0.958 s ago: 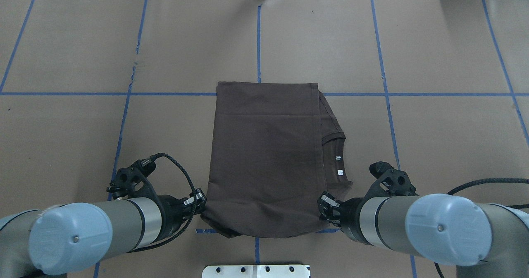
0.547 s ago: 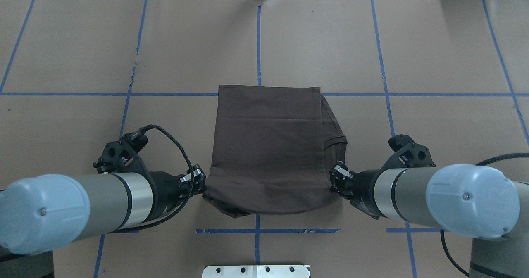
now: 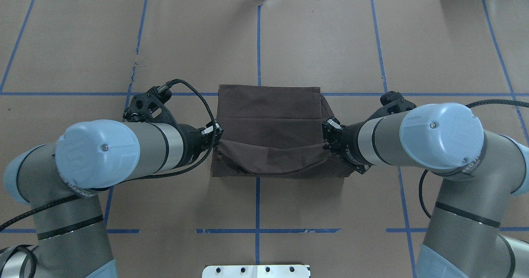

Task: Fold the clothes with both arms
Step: 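Grasp the near edge of the shirt with both grippers, then lift the near edge with both grippers and fold it over the far half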

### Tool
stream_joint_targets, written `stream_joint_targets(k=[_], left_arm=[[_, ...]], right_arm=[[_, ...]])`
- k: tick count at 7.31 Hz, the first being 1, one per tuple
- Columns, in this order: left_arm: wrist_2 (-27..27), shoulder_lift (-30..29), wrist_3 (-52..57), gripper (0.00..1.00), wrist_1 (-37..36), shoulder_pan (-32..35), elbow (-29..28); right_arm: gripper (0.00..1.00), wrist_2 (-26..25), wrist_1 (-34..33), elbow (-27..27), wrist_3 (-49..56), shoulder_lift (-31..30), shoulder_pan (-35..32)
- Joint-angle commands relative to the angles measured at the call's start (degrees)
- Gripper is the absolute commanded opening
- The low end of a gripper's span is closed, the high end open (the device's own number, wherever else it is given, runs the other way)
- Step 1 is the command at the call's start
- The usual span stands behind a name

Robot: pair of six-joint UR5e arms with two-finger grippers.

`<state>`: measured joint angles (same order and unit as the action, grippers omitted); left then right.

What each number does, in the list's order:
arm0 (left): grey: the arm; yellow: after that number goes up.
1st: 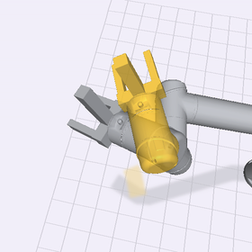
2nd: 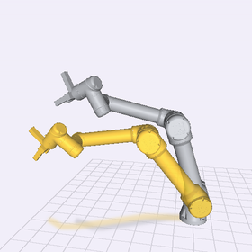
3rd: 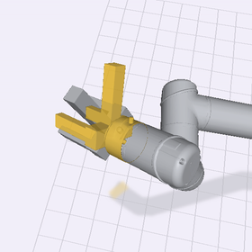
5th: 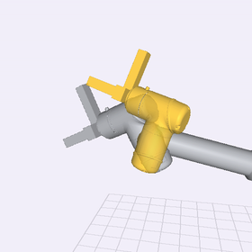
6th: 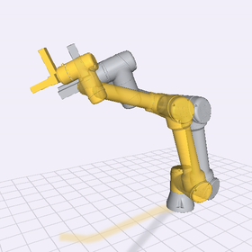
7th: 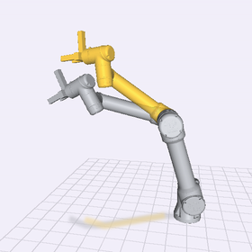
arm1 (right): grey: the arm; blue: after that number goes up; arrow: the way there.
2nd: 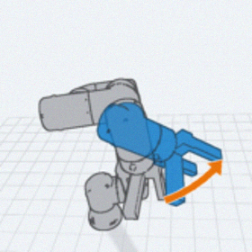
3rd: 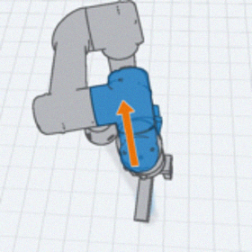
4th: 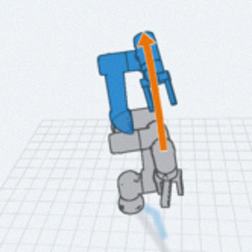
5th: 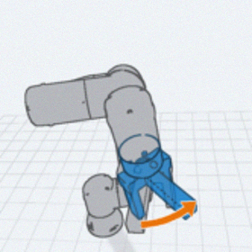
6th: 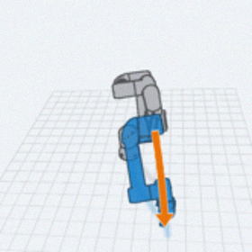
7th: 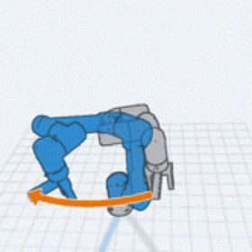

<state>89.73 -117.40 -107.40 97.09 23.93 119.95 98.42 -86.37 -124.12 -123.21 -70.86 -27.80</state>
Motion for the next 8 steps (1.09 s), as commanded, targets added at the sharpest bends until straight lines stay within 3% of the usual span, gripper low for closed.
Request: stream_joint_targets(k=[1,3,4,5,6,7,8], left_arm=[[0.01,-3.95,4.63,0.00,0.73,4.43,-6.44],[-0.17,-8.35,11.56,0.00,10.34,8.83,-20.91],[-0.25,-11.33,17.77,0.33,14.23,11.46,-29.69],[-0.34,-14.58,23.84,0.96,19.57,14.45,-39.35],[0.01,-13.92,27.29,1.00,22.67,17.79,-40.66],[0.36,-12.34,27.85,1.00,22.79,17.99,-38.59],[0.54,-9.63,27.86,1.00,22.62,17.99,-33.43]], right_arm=[[0.00,1.59,0.24,6.23,2.34,3.87,-4.51],[0.00,5.97,0.94,16.30,8.30,8.95,-10.14],[0.62,6.26,5.90,28.55,12.68,14.73,-11.99],[1.00,8.87,21.00,44.77,17.25,18.96,-15.49],[1.00,12.81,28.55,54.06,25.13,22.48,-20.31],[1.00,20.68,27.32,54.07,27.73,22.26,-24.71],[1.00,21.98,27.31,53.03,27.76,21.91,-25.02]])
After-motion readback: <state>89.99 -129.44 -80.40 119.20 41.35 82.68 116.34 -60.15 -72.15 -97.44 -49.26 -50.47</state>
